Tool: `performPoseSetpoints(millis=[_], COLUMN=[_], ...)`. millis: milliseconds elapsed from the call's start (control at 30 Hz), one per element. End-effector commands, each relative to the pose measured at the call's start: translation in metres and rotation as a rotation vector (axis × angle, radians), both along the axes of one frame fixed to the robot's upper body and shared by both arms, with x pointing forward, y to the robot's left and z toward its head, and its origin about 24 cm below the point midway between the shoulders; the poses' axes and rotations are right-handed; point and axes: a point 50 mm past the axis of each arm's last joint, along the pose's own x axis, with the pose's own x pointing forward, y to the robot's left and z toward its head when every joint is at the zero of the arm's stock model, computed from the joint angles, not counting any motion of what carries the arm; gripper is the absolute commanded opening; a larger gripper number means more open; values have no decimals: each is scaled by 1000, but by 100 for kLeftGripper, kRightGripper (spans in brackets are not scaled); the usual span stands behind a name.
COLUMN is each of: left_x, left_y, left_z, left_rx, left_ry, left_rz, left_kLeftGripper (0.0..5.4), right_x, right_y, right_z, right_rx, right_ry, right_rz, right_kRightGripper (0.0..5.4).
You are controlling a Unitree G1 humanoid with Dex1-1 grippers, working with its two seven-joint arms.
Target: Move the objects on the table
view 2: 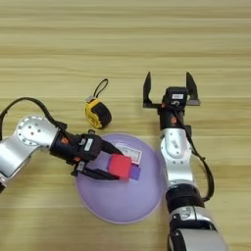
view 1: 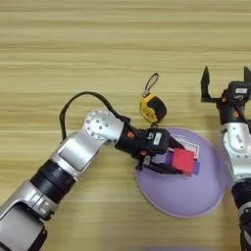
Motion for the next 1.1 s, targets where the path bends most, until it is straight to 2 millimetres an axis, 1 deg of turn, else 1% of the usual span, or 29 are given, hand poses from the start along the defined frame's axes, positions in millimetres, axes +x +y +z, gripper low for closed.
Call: performPoseSetpoints(millis=[33, 233, 367, 467, 600, 700, 800, 933, 1100], left_x=[1, 5, 5, 5, 6, 3, 1, 6, 10], left_y=[17, 47, 67, 76, 88, 88, 87, 87, 80], left_z=[2, 11, 20, 26, 24, 20, 16, 7, -7], left_rx=[2, -38, -122, -201, -319, -357, -373, -401, -406], left_ry=[-7, -23, -42, -55, -68, -77, -101, -96, -92], left_rz=[66, 193, 305, 393, 626, 719, 769, 864, 925], left_kLeftGripper=[229, 229, 229, 229, 229, 229, 229, 229, 229], right_x=[-1, -2, -2, -3, -3, -3, -3, -3, -3], right_y=[-4, -7, -8, -10, -16, -19, -22, -25, -27], right_z=[5, 7, 5, 5, 4, 3, 3, 2, 1], right_rx=[8, 4, -6, -8, -13, -14, -16, -18, -23], right_ry=[-11, -21, -16, -11, -5, -1, 3, 5, 8], right_rz=[37, 53, 53, 50, 50, 49, 49, 50, 75], right_kRightGripper=[540, 540, 540, 540, 540, 540, 540, 540, 540])
